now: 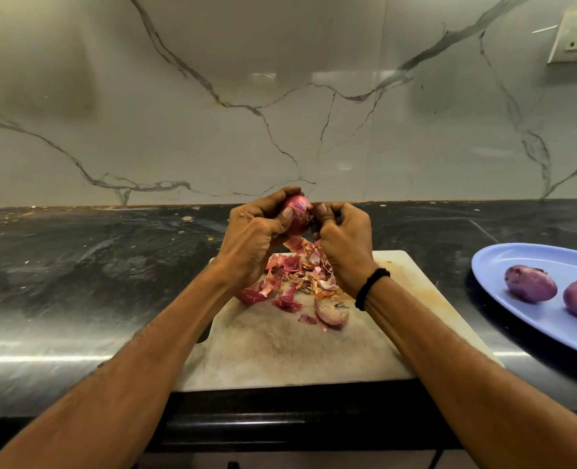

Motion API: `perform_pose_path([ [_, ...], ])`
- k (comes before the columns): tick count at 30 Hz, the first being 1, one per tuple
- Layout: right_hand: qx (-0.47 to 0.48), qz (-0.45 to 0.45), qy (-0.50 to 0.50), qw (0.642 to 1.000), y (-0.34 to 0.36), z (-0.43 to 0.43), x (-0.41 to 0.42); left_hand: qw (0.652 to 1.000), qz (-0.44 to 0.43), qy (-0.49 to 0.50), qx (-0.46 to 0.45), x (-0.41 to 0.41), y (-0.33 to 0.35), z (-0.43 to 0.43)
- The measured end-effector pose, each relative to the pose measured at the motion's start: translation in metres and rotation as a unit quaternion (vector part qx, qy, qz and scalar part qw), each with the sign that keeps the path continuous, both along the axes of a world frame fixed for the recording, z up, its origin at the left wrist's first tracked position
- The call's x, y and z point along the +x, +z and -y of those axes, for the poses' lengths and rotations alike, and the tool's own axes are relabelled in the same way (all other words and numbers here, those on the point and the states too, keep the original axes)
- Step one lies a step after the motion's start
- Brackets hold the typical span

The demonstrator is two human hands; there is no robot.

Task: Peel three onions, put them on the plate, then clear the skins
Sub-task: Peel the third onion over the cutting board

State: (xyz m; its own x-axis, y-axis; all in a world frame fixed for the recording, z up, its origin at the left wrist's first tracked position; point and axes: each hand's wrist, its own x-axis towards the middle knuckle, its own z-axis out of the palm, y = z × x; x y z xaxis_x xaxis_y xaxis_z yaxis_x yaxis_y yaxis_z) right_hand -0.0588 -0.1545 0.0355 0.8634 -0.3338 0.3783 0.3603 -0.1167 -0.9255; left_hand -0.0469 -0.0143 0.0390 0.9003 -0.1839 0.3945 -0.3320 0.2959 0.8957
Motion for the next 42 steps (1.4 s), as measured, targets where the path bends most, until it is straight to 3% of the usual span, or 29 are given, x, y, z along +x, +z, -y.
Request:
perform_pose_path([
  [7, 0.187, -0.041, 0.082, 0.978, 0.004, -0.002, -0.004, 0.998, -0.035, -0.012, -0.041, -0.002, 0.002, 0.002],
  [15, 0.435, -0.066, 0.159, 0.884, 0.014, -0.004, -0.007, 0.992, -0.098, -0.008, -0.084, -0.002, 0.005, 0.003],
  [19, 0.488, -0.062, 0.214, 0.844, 0.018, 0.001, -0.011, 0.979, -0.136, -0.011, -0.154, 0.001, 0.009, -0.001],
  [22, 0.436, -0.058, 0.192, 0.877, 0.015, 0.002, -0.008, 0.973, -0.141, 0.0, -0.183, 0.002, 0.012, -0.003],
  [25, 0.263, -0.05, 0.131, 0.955, 0.006, 0.003, -0.004, 0.975, -0.139, 0.007, -0.174, -0.001, 0.013, -0.003],
  [27, 0.16, -0.028, 0.098, 0.982, 0.002, 0.003, -0.003, 0.982, -0.122, 0.014, -0.141, -0.003, 0.013, -0.002],
  [33, 0.037, 0.034, 0.066, 0.997, -0.001, -0.003, -0.002, 0.997, -0.05, 0.015, -0.051, -0.005, 0.007, 0.002],
  [42, -0.037, 0.094, -0.075, 0.992, -0.003, 0.005, 0.003, 0.996, -0.082, -0.017, 0.033, -0.011, 0.007, 0.005],
])
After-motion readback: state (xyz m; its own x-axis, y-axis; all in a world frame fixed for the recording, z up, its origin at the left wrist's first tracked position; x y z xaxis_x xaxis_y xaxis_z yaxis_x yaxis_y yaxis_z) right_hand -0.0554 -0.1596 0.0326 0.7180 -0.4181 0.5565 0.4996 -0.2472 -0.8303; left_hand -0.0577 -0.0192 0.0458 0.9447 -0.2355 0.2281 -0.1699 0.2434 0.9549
